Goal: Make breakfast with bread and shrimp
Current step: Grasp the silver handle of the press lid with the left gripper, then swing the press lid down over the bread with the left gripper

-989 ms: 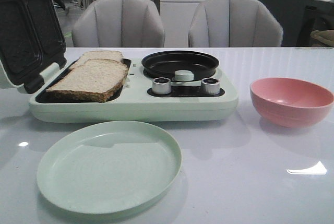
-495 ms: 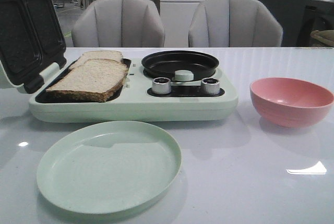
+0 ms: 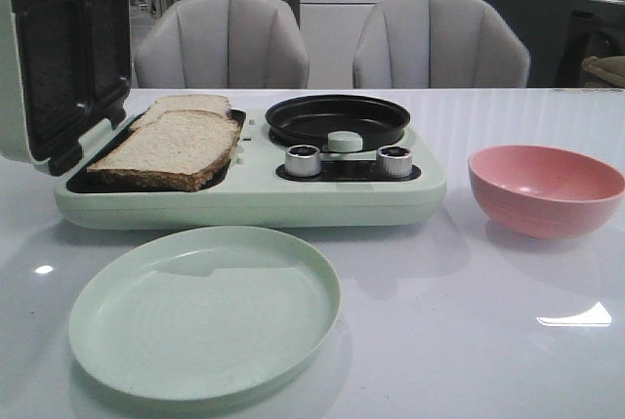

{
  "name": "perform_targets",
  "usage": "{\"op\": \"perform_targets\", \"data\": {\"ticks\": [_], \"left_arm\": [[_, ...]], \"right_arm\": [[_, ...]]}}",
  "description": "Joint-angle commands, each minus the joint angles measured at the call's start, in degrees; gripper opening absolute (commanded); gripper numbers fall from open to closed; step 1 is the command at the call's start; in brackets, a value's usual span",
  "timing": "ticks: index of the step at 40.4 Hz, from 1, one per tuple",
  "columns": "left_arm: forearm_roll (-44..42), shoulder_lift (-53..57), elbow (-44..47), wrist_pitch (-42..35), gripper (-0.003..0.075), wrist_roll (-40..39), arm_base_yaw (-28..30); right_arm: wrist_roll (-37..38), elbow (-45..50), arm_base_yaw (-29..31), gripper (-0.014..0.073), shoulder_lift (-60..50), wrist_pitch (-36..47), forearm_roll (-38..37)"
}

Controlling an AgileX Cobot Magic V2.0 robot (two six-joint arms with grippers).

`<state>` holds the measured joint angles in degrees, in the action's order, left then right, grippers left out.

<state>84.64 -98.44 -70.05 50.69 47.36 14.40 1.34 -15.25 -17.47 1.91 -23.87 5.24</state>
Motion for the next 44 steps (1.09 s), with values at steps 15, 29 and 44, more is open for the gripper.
{"op": "perform_targets", "data": {"ticks": [15, 29, 44], "left_arm": [[2.9, 1.86, -1.11, -6.1, 0.0227, 7.8, -17.77], [-6.56, -0.53, -1.11, -22.07, 0.025, 8.19, -31.46], [-10.17, -0.79, -1.11, -23.38, 0.0578, 8.19, -34.03]], "right_arm": [[-0.34, -1.46, 0.22, 0.0459, 1.18, 5.27, -0.18], [-0.34, -1.46, 0.22, 0.0459, 1.18, 5.27, -0.18], [-0.34, -1.46, 0.22, 0.0459, 1.18, 5.27, -0.18]]}}
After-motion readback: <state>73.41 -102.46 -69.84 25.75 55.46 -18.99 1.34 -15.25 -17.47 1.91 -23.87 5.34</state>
